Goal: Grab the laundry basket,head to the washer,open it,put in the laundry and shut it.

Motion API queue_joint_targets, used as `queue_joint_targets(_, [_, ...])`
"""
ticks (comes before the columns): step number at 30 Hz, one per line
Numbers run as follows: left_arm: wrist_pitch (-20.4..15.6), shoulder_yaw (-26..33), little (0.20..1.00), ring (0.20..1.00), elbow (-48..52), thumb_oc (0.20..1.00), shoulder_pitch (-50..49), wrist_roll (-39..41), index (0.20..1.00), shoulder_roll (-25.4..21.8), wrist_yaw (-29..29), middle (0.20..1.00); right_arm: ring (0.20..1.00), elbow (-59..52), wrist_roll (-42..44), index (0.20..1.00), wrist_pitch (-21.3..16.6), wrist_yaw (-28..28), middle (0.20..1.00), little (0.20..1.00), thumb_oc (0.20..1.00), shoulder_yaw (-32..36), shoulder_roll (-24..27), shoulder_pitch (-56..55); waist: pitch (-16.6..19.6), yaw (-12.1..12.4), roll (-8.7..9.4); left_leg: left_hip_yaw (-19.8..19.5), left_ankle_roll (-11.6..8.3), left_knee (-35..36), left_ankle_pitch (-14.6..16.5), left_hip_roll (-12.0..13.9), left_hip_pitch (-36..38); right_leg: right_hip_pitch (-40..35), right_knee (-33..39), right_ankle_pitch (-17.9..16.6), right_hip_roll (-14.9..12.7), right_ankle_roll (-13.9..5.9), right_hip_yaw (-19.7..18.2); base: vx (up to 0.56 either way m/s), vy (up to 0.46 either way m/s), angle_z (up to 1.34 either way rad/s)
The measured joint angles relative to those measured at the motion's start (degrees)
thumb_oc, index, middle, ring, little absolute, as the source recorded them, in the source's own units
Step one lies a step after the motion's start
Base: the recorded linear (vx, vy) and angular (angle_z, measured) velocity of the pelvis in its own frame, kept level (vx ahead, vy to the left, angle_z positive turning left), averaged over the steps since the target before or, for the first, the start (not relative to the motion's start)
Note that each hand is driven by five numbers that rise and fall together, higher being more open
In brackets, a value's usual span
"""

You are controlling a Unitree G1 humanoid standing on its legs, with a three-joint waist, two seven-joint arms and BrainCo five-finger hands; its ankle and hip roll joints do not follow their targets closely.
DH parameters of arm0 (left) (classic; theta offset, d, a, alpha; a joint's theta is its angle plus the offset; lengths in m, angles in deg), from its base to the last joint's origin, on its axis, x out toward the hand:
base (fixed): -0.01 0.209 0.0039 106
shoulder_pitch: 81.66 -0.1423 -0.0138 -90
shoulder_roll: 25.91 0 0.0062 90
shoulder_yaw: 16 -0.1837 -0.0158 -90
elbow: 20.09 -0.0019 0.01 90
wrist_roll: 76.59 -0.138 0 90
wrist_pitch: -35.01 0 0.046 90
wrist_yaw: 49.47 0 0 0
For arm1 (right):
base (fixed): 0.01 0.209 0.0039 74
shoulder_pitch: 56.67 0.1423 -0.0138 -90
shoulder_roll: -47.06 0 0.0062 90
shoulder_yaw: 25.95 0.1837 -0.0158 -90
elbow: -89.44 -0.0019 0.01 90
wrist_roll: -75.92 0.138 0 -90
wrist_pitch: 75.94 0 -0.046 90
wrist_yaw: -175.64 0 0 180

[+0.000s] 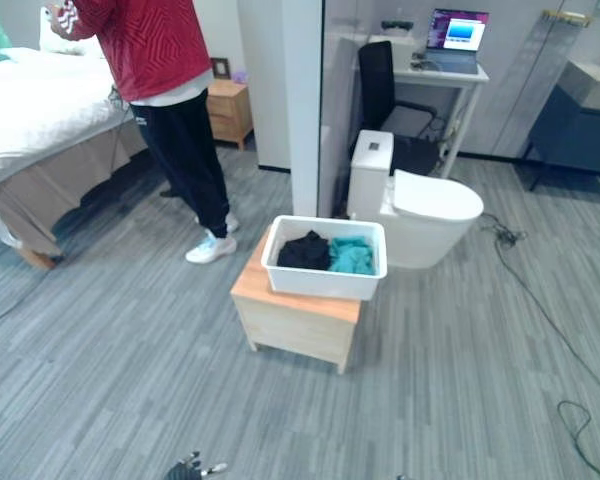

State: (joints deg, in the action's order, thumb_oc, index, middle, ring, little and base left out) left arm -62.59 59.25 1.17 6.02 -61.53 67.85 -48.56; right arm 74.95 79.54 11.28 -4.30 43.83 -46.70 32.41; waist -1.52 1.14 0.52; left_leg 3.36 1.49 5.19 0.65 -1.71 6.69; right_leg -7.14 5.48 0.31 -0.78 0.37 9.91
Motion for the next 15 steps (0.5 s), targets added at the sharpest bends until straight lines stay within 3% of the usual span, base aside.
queue_joint_targets(15, [0.0, 0.21, 1.0, 1.0, -0.18, 1.0, -0.09, 0.07, 1.0, -0.02, -0.03, 1.0, 1.0, 0.01, 0.0, 1.0, -0.01, -0.03, 1.0, 1.0, 1.0, -0.01, -0.02, -0.05, 0.1, -0.04, 0.15, 0.01, 0.0, 0.0, 0.0, 0.0, 0.07, -0.07, 0.0, 0.0, 0.0, 0.0, 0.0, 0.0, 0.0, 0.0])
